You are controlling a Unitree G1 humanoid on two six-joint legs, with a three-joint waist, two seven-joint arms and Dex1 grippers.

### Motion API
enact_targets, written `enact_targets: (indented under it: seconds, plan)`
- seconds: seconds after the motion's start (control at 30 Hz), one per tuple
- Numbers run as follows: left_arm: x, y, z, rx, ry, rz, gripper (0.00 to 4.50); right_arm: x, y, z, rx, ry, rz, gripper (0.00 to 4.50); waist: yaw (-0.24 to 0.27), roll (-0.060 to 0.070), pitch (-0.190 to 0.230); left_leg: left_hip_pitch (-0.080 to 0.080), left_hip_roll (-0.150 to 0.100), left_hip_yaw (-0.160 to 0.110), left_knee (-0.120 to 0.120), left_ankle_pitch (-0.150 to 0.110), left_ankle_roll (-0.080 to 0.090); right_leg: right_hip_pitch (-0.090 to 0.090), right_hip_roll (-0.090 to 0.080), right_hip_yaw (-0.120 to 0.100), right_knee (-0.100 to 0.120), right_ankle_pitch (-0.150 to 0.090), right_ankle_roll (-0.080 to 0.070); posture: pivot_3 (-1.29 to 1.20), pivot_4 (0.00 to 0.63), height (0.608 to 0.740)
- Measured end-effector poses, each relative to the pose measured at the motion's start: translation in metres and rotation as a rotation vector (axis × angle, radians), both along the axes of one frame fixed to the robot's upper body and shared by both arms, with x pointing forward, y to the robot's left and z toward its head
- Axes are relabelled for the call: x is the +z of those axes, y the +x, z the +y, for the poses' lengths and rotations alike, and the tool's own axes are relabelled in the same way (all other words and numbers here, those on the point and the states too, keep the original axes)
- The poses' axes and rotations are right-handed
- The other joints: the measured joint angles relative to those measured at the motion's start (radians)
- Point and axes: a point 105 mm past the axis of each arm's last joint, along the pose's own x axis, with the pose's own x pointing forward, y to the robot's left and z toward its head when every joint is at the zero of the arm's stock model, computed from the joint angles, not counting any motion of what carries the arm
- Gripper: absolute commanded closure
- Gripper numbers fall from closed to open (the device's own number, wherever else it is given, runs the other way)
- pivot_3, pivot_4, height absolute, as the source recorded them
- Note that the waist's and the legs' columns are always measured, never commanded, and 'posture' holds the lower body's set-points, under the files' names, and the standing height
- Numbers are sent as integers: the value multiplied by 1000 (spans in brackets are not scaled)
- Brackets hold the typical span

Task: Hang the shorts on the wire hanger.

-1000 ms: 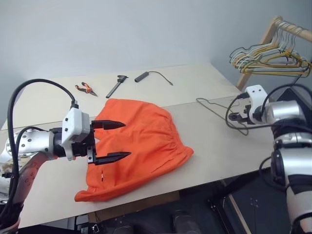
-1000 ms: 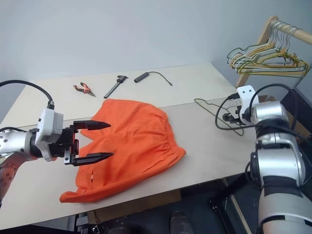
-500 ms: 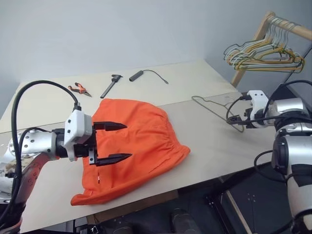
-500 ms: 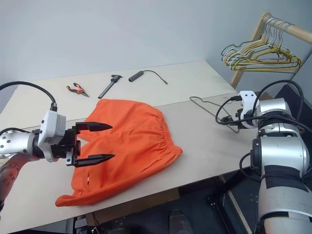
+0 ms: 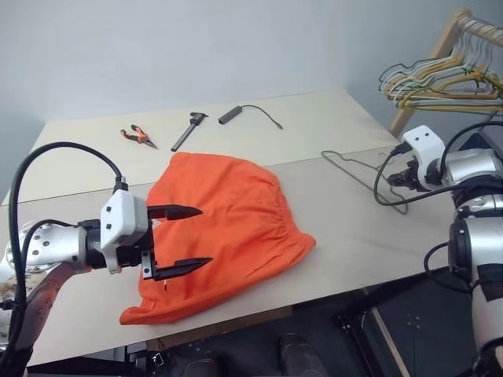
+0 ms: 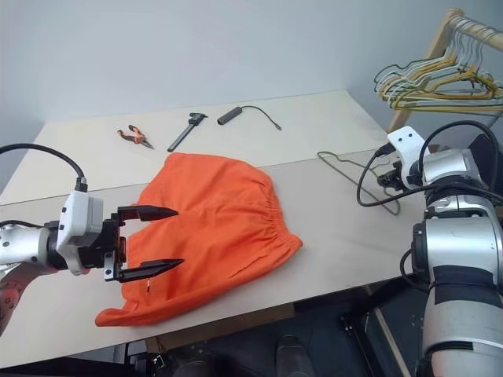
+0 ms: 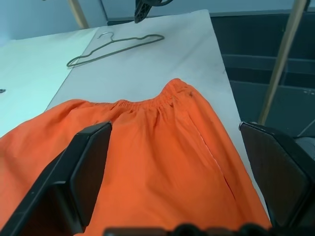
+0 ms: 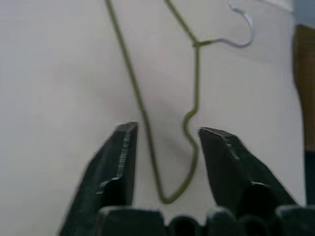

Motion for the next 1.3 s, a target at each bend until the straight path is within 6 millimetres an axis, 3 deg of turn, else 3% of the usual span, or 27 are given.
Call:
enact_targets:
  seconds: [0.1,0.13,0.23,0.73,1.3]
  plan:
    - [1,1,0,11,-3,-4,0,-13,-2,-3,-28,-32,21,4402,10,-1,8,0,0,0,0,0,0,0,0,0,0,0,0,43,132,740]
    - [1,1,0,11,-3,-5,0,-18,-2,-2,-27,-41,36,4460,12,-1,11,0,0,0,0,0,0,0,0,0,0,0,0,54,134,740]
    - [1,-1,-3,9,2,-6,0,-29,-4,0,-33,-60,64,4460,17,-1,18,-1,0,0,0,0,0,-1,0,0,0,0,0,79,137,740]
    - [-3,-14,-1,43,39,-7,0,-36,-16,-19,-128,-167,149,4460,85,-1,40,-2,0,6,0,0,0,-2,0,-1,-2,0,0,143,157,740]
    - [1,-20,2,48,53,-26,0,-46,-31,-16,-137,-30,269,4460,92,-1,45,-3,0,6,0,0,0,-2,0,-2,-2,0,0,118,163,740]
